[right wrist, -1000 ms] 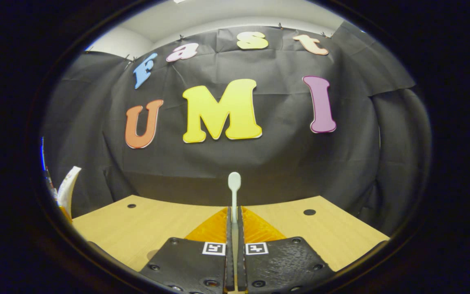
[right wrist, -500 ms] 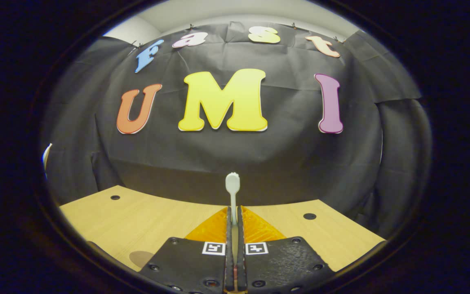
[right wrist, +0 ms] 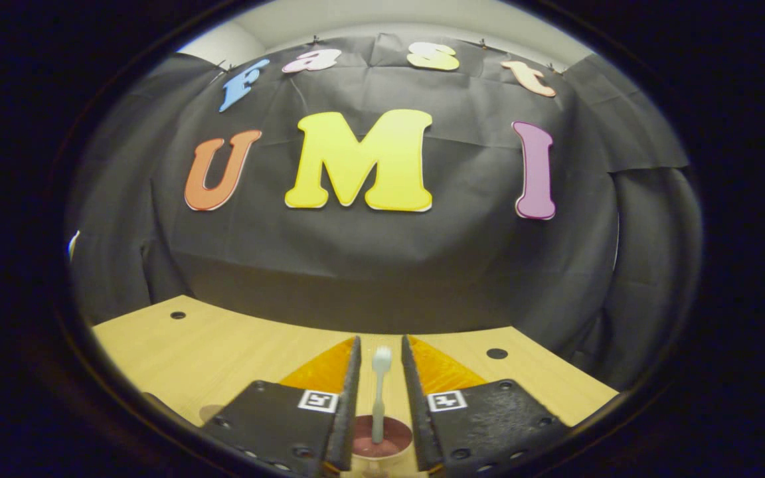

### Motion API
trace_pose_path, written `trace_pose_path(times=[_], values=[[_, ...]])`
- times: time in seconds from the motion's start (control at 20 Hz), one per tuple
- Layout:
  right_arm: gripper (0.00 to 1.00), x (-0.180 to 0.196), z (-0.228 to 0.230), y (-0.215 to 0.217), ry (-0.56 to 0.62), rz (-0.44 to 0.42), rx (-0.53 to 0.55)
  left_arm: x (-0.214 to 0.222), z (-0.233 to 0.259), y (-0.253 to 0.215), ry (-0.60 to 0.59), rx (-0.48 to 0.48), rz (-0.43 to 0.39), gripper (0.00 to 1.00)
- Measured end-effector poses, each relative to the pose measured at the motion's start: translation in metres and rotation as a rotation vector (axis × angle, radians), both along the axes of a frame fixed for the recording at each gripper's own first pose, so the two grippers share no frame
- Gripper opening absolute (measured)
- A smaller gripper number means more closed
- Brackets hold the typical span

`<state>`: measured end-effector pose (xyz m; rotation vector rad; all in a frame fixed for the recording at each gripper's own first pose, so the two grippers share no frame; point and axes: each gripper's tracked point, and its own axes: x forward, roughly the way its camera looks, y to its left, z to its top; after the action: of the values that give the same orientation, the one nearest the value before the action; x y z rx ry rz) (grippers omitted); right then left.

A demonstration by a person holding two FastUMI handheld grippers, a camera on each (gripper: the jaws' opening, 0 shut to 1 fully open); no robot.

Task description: Put the toothbrush and toothpaste on the desktop into the cup, then pick up the cup and place it on the coaster on the desktop.

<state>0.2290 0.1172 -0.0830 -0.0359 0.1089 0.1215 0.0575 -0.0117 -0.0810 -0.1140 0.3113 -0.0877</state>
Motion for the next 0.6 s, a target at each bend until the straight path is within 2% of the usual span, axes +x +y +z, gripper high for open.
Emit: trace_pose_path(times=[0.1, 0.2, 0.4, 0.45, 0.5, 0.6], values=[[0.68, -0.002, 0.001, 0.001, 0.000, 0.003, 0.002, 0.000, -0.003, -0.001, 0.010, -0.005, -0.005, 0.42], [0.97, -0.007, 0.002, 0.000, -0.004, 0.009, -0.008, 0.000, -0.003, -0.001, 0.010, -0.006, -0.006, 0.42], [0.98, -0.021, 0.015, -0.007, -0.018, 0.005, -0.003, 0.001, -0.002, -0.002, 0.001, -0.007, -0.005, 0.42], [0.97, -0.026, 0.017, -0.011, -0.017, 0.006, 0.005, 0.001, -0.002, -0.003, 0.001, -0.006, -0.007, 0.46], [0.95, -0.033, 0.019, -0.015, -0.019, 0.010, 0.009, 0.001, -0.002, -0.004, -0.002, -0.006, -0.003, 0.42], [0.92, -0.044, 0.022, -0.024, -0.025, 0.009, 0.007, 0.003, -0.002, -0.004, -0.006, -0.003, 0.003, 0.42]])
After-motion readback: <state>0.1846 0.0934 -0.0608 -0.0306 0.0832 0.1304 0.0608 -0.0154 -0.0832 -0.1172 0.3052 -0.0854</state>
